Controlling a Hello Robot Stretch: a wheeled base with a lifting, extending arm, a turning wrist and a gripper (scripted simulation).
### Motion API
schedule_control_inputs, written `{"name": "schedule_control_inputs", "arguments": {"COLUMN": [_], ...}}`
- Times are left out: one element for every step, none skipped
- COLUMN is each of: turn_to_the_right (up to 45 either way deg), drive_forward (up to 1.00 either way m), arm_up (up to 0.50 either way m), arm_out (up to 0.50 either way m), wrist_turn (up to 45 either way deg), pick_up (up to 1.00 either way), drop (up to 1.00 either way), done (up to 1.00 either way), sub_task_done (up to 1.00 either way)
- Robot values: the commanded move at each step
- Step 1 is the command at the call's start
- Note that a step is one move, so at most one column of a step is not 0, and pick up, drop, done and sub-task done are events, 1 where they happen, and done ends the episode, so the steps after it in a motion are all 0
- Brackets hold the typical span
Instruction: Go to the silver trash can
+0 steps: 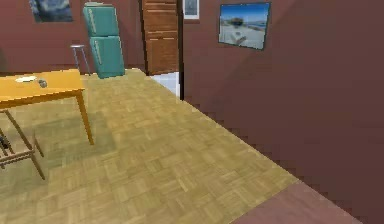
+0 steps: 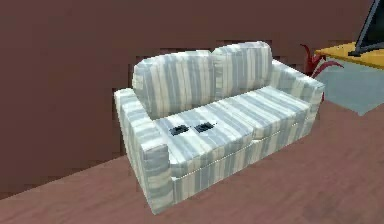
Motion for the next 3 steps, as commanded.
{"name": "schedule_control_inputs", "arguments": {"turn_to_the_right": [-12.0, 0.0, -3.0], "drive_forward": [0.00, 1.00, 0.00], "arm_up": [0.00, 0.00, 0.00], "arm_out": [0.00, 0.00, 0.00], "wrist_turn": [0.0, 0.0, 0.0], "pick_up": [0.00, 0.00, 0.00], "drop": [0.00, 0.00, 0.00], "done": [0.00, 0.00, 0.00], "sub_task_done": [0.00, 0.00, 0.00]}}
